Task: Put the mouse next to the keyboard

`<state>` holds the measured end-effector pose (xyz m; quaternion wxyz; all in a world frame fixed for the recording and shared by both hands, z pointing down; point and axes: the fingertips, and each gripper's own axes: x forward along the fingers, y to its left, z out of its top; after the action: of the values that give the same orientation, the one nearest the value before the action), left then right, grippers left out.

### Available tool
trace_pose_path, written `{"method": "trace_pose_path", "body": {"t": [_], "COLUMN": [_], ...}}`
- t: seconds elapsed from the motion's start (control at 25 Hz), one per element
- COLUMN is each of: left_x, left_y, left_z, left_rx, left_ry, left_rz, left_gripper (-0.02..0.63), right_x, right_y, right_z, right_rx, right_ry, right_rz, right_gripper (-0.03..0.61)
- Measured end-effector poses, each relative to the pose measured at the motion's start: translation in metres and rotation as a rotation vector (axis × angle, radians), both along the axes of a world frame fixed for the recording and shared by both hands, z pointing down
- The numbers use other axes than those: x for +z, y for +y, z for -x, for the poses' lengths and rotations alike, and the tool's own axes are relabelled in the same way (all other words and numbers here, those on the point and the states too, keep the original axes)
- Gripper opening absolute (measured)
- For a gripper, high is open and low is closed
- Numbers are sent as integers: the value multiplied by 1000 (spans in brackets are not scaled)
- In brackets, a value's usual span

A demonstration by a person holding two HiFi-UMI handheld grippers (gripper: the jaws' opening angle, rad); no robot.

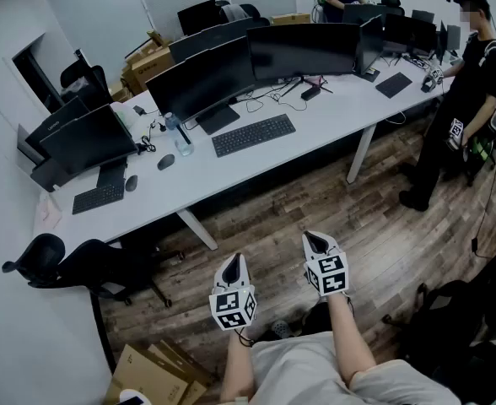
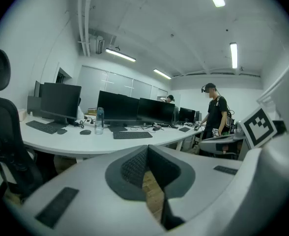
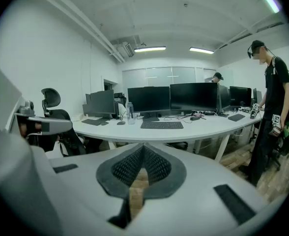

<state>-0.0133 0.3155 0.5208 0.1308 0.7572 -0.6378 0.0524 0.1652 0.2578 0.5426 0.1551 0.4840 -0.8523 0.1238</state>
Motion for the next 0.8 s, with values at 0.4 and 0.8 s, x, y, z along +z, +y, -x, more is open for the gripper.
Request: {"method": "trace_pose_path", "body": {"t": [0.4,0.8], "left_x": [-2,4], "left_y": [16,20], "left_z": [13,13], "left_rx": [4,17], "left_ry": [22,27], "left_rz": [-8,-9], "left_gripper": [23,25], "right_x": [0,-6], "right_y": [19,26], "right_z": [17,18], "right_rx": [-13,-18], "right_ry": [8,-7], "right_rz": [13,-23], "right_gripper": [2,9]}}
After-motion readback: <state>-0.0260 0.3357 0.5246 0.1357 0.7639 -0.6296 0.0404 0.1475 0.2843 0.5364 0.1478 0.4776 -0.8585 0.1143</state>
